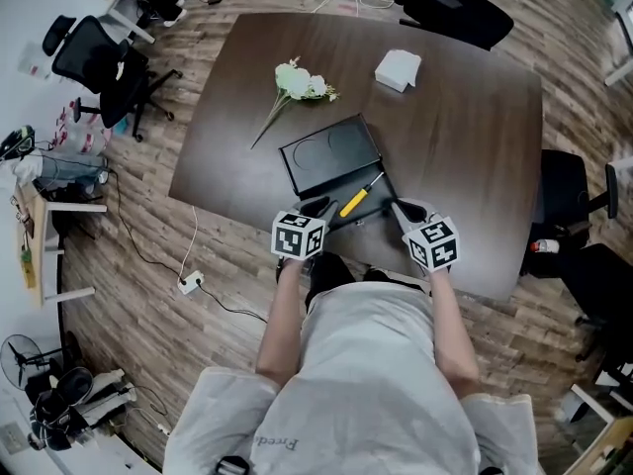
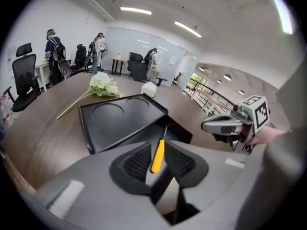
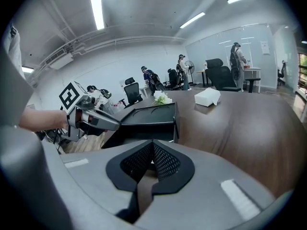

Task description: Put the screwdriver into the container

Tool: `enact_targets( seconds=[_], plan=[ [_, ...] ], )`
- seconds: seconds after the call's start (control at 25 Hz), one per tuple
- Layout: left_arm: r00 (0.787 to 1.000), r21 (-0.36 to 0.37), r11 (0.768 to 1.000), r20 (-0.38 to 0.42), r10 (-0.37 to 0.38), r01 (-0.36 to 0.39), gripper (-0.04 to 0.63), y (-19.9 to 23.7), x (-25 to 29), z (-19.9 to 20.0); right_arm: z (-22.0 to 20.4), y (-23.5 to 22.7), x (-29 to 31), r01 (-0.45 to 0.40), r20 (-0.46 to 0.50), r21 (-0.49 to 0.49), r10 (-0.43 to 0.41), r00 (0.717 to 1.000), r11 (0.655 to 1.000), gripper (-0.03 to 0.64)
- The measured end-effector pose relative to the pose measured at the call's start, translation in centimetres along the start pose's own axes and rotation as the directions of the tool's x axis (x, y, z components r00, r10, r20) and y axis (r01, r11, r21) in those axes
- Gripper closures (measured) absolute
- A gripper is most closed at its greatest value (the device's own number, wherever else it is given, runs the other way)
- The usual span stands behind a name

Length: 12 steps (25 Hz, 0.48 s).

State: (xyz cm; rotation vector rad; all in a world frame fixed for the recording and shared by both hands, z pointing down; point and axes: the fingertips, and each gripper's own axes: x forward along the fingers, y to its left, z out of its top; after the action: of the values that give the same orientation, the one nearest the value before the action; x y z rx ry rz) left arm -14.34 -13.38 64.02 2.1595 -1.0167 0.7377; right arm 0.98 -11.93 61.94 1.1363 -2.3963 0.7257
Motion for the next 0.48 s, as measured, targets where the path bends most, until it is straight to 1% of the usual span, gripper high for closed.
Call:
enact_targets(
  seconds=[0.12, 0.24, 0.36, 0.48],
  plan=[
    [0.999, -0.019, 1.000, 0.050, 0.019, -0.018, 0.451, 0.0, -1.1, -0.5, 0.1, 0.6, 0.4, -0.013, -0.005, -0.022, 0.013, 1.000, 1.000, 0.617],
    [0.995, -0.041, 0.999, 0.097, 0.000, 0.004, 0.451, -0.4, -2.1, -1.0, 0.0, 1.4, 0.8, -0.029, -0.014, -0.037, 0.028, 1.000, 0.999, 0.617],
    [0.988, -0.076, 0.997, 0.157, -0.006, 0.018, 0.451, -0.5, -3.1, -1.1, -0.2, 2.1, 1.3, -0.050, -0.027, -0.047, 0.049, 0.998, 0.998, 0.617],
    [0.977, -0.070, 0.998, 0.214, 0.022, -0.007, 0.451, -0.1, -4.2, -1.1, -0.4, 2.7, 1.6, -0.060, -0.031, -0.054, 0.059, 0.998, 0.997, 0.617]
  ],
)
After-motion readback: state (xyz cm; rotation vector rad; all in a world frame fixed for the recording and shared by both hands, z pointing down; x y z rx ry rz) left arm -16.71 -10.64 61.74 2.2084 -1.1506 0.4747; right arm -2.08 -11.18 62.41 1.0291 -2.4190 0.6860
